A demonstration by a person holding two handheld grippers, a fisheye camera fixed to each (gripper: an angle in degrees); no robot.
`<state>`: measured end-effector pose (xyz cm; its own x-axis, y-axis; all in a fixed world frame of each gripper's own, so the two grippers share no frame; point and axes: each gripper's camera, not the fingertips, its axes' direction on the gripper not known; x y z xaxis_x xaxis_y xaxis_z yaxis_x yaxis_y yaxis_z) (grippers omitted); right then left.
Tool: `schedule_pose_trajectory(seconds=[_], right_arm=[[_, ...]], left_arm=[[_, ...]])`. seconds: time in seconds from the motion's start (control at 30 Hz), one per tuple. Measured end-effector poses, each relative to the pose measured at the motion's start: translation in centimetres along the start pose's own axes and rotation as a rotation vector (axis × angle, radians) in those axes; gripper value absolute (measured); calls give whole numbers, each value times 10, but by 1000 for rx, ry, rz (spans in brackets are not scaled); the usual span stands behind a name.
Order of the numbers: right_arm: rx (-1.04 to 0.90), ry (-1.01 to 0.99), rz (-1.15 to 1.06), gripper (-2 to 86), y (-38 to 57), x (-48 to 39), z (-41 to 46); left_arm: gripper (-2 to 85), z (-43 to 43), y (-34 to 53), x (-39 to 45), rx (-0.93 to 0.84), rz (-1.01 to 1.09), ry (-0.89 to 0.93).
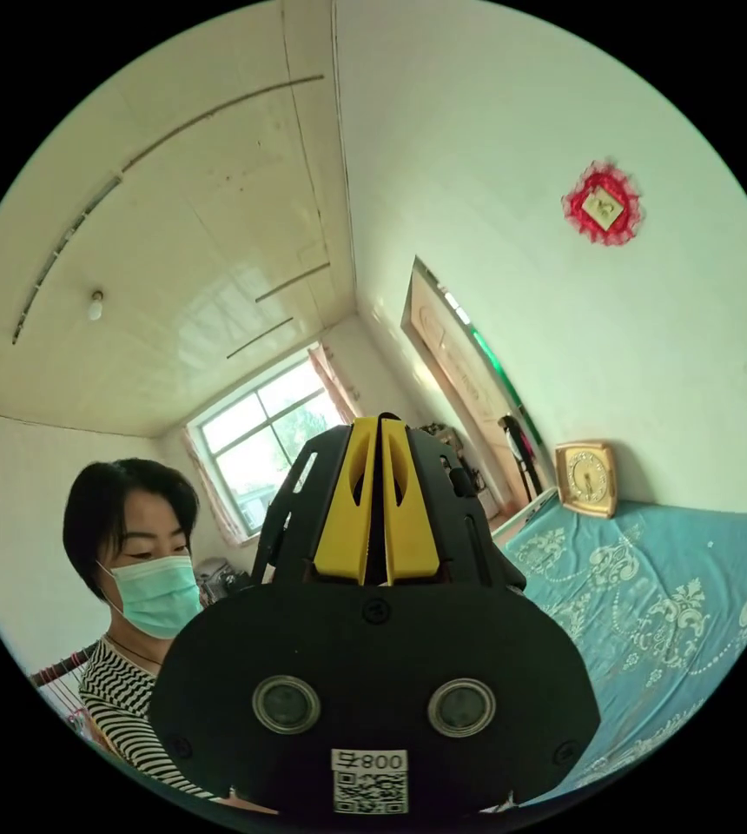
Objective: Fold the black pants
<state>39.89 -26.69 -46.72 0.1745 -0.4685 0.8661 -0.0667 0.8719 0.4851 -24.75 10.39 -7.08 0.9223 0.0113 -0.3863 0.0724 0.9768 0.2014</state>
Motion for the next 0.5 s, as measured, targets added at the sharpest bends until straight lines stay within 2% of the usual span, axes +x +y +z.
schedule_pose_trajectory(seconds=[0.2,0.5], right_arm=[[-45,42,-23,2,-35,26,74],[39,57,24,2,-81,94,111]], left_arm=[[22,-80,25,-81,31,-97,104],[13,-231,11,-178,187,-71,-51]])
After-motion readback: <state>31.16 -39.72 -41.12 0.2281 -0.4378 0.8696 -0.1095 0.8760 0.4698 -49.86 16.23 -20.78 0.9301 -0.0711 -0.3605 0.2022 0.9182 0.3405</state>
